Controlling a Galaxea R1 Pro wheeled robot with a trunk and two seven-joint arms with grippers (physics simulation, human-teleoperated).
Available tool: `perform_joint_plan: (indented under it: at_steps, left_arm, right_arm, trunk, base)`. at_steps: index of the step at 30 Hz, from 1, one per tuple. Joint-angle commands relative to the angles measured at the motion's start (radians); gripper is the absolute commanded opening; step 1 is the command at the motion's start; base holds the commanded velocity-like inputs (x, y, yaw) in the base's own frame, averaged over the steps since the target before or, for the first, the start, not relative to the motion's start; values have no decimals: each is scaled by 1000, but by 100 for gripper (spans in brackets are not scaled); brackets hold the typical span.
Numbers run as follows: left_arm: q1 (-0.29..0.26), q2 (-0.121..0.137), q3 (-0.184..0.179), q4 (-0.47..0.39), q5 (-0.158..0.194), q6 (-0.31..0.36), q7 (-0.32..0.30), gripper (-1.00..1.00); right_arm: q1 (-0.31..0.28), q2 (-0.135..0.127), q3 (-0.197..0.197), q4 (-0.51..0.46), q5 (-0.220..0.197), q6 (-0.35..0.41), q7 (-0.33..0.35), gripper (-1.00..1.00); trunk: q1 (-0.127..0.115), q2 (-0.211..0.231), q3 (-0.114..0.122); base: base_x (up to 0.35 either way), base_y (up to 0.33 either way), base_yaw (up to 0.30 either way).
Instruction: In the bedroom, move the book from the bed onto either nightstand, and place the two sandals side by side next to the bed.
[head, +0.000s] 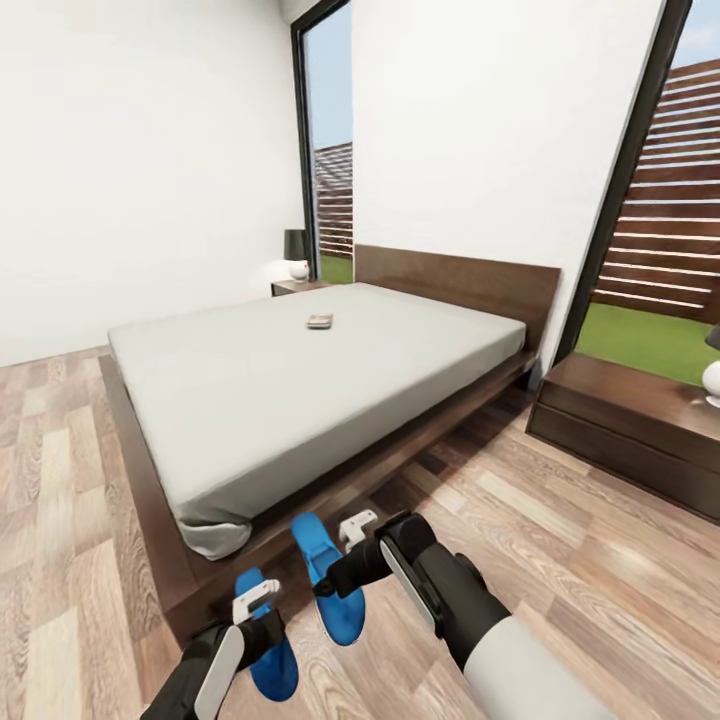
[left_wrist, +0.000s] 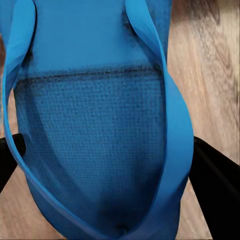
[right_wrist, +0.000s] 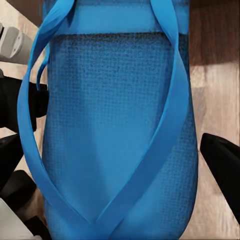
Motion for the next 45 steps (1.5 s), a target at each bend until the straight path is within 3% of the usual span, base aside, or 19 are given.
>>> perform_joint_plan:
  at_steps: [1,8,14,21,24,25,26,29,42,44,45]
  left_arm:
    - [0,-1,3,-2,11,5,7,-100]
    - [1,-2,5,20,13,6,13,-100]
    - [1,-1,30,47,14,8,22,-100]
    - [0,-10,41,66,16,9,24,-100]
    - [0,-13,41,67,20,9,23,-100]
    - [0,-16,38,68,62,9,26,-100]
    - [0,-17,36,69,80,9,27,-100]
    - [-1,-18,33,70,106,9,29,-100]
    - [-28,-18,31,117,113,9,27,-100]
    - [-41,-18,21,127,111,8,26,-100]
    - [-51,-18,-10,133,111,8,27,-100]
  right_arm:
    - [0,0,2,4,-3,8,-1,-100]
    - [-2,0,5,133,-5,7,8,-100]
    - [-2,0,11,154,-3,-1,3,-100]
    - [-3,0,12,158,-2,-3,2,-100]
    - [-5,0,10,158,0,-2,2,-100]
    - [-6,0,10,159,1,0,2,-100]
    - [-7,0,10,159,1,0,3,-100]
    - [-8,0,11,159,1,1,3,-100]
    - [-13,0,7,159,-1,10,6,-100]
    - [-13,0,7,159,-1,13,6,-100]
    - [-15,0,6,159,-2,19,5,-100]
  trunk:
    - [0,0,-1]
    - [0,0,-1]
    - [0,0,-1]
    - [27,-49,-23]
    - [28,-49,-35]
    - [28,-50,-39]
    - [29,-50,-42]
    - [30,-51,-54]
    - [36,-54,-104]
    - [37,-54,-112]
    - [37,-54,-116]
  base:
    - [219,-264,2]
    - [88,-101,1]
    - [7,-8,0]
    - [1,-1,0]
    - [0,0,18]
    - [0,0,179]
    - [0,0,216]
    - [0,0,255]
    - [0,0,201]
    - [0,0,22]
    - [0,0,10]
